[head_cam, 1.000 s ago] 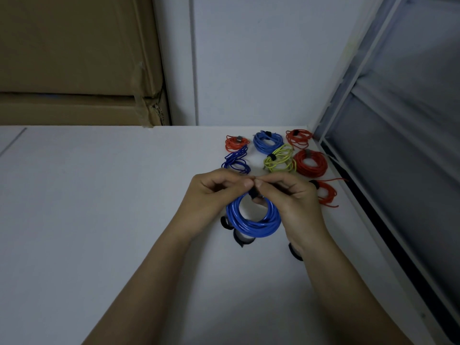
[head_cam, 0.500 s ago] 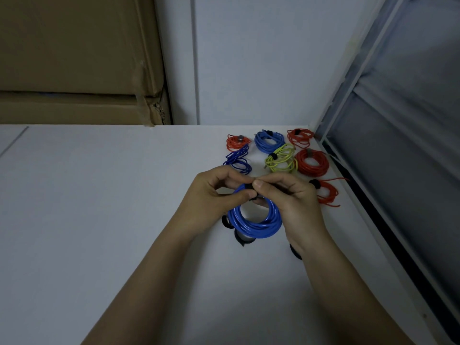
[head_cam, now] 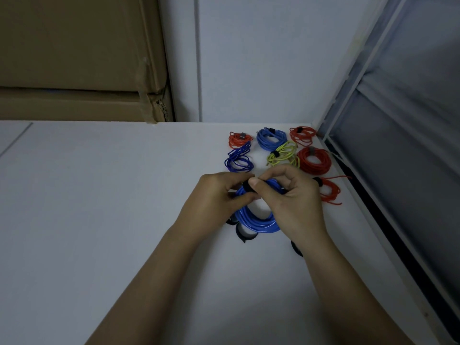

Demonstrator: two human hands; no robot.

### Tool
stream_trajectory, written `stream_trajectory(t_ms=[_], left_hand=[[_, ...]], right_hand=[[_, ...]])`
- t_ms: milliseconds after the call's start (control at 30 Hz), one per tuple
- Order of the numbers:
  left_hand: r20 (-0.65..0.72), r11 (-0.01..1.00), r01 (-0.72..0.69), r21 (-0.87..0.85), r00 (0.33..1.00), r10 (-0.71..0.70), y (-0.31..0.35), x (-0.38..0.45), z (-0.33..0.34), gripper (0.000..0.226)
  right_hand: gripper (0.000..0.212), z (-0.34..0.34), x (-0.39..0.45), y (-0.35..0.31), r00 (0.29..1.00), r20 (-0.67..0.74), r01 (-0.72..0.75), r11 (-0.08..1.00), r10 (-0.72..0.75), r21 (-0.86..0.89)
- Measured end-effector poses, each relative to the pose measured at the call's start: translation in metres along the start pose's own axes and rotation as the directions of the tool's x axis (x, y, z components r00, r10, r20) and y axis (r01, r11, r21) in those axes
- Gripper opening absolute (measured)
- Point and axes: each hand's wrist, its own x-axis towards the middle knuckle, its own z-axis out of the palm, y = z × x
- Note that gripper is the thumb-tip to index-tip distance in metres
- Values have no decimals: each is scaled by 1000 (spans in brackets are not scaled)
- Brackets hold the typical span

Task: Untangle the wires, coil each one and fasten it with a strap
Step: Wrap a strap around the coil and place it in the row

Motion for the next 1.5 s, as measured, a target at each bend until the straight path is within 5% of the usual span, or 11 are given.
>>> stream_trajectory(t_ms=[133, 367, 533, 633, 900, 1100, 1367, 1500], left_hand=[[37, 967, -97, 235, 995, 91, 2, 0, -1, 17], [66, 949, -99, 299, 994, 84, 8, 3, -3, 11], [2, 928, -32, 372, 999, 34, 13, 4, -10, 17], [-16, 923, -13, 386, 1000, 21, 16, 6, -13, 18], [-68, 948, 97, 303, 994, -80, 25, 4, -13, 26], [138, 913, 323, -250, 945, -296, 26, 10, -19, 21], [-127, 961, 247, -128, 957, -263, 18, 19, -28, 20], [-238, 929, 350, -123, 898, -370, -10, 33, -49, 12]], right_hand=[[18, 1, 2, 2, 1000, 9, -5, 1000, 5, 4], [11, -8, 5, 0, 986, 85, 159, 958, -142, -241], [23, -9, 8, -4, 955, 285, 171, 943, -86, -287], [26, -6, 5, -7, 959, 278, 151, 931, -56, -332], [20, -12, 3, -15, 974, 221, 136, 913, -52, -385], [15, -14, 13, -14, 983, 168, 138, 918, -80, -372], [21, -1, 43, -20, 940, 342, 74, 982, -11, -172], [30, -6, 61, -6, 965, 261, 74, 967, -8, -244]])
